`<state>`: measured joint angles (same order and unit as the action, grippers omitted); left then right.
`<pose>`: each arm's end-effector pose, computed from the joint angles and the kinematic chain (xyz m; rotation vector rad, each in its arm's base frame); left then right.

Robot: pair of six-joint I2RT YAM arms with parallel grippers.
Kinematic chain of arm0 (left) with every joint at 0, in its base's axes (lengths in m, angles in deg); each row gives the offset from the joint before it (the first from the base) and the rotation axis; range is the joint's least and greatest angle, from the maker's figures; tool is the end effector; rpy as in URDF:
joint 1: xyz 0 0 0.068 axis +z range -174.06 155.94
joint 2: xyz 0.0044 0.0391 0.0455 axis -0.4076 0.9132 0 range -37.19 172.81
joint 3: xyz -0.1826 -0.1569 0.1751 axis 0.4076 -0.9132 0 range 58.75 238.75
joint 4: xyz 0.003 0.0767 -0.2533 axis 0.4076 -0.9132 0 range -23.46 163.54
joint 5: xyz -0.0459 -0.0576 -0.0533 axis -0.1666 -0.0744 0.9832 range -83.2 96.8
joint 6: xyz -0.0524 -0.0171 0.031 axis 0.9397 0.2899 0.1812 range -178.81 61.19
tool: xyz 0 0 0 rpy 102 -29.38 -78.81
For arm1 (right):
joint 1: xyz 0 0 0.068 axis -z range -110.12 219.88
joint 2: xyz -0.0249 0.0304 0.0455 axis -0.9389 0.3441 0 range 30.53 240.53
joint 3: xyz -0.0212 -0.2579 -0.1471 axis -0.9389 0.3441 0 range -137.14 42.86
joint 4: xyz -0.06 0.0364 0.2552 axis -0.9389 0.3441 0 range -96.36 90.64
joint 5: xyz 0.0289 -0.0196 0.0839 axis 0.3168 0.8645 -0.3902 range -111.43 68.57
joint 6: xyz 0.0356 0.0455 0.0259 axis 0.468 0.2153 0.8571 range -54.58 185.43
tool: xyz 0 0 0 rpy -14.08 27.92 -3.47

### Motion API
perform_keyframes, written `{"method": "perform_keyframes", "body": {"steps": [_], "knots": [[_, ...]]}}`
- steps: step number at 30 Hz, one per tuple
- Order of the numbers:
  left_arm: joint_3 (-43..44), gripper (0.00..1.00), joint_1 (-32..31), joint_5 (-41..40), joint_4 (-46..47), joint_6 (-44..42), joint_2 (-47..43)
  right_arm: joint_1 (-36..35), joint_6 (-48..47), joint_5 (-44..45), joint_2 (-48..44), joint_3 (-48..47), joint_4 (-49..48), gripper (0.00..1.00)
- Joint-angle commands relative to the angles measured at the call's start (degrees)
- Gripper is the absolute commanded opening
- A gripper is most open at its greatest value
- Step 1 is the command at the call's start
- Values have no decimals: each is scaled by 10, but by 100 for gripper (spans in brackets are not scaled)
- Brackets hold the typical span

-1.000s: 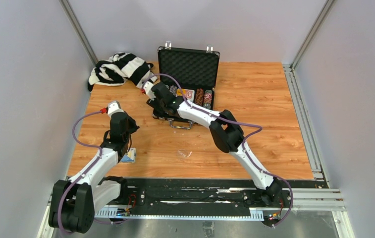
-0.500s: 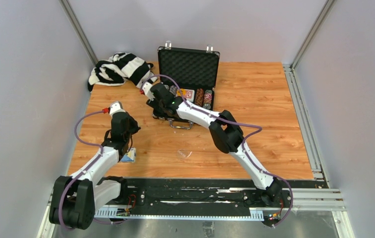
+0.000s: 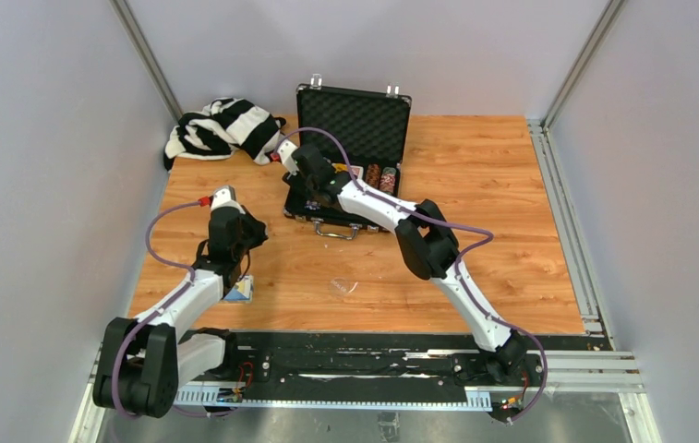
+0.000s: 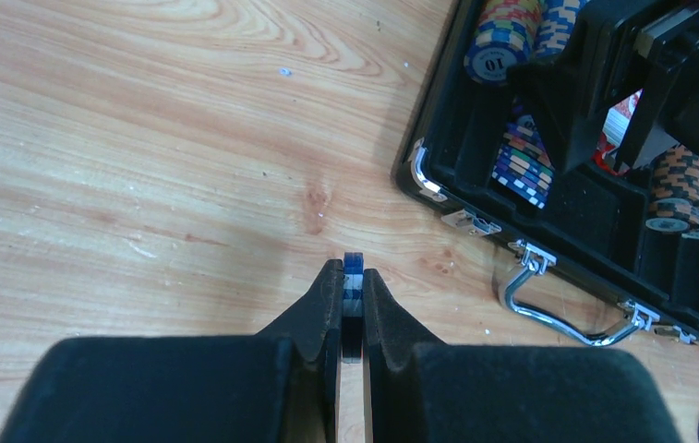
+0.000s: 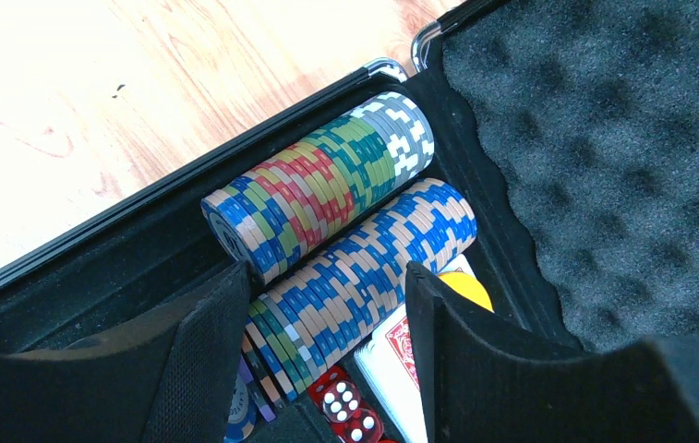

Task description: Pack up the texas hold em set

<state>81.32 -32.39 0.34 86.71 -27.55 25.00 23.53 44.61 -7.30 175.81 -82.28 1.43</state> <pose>0.2224 -0.0271 0.2030 -0.4761 1.9881 -0.3203 0.4359 0.4396 0.1925 -0.9999 1.7809 0.0246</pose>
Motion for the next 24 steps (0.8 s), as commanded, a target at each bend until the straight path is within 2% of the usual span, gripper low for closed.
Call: {"method": "perform_keyframes", "body": {"steps": [1, 16, 24], "knots": [[-3, 0, 0, 22, 30, -12, 8, 23, 6, 21, -12, -10, -1, 61], [0, 0, -6, 41, 54, -25, 30, 23, 39, -31, -96, 39, -34, 61], [35, 0, -32, 26, 54, 29, 50, 23, 57, -33, -160, 112, -61, 61]]}}
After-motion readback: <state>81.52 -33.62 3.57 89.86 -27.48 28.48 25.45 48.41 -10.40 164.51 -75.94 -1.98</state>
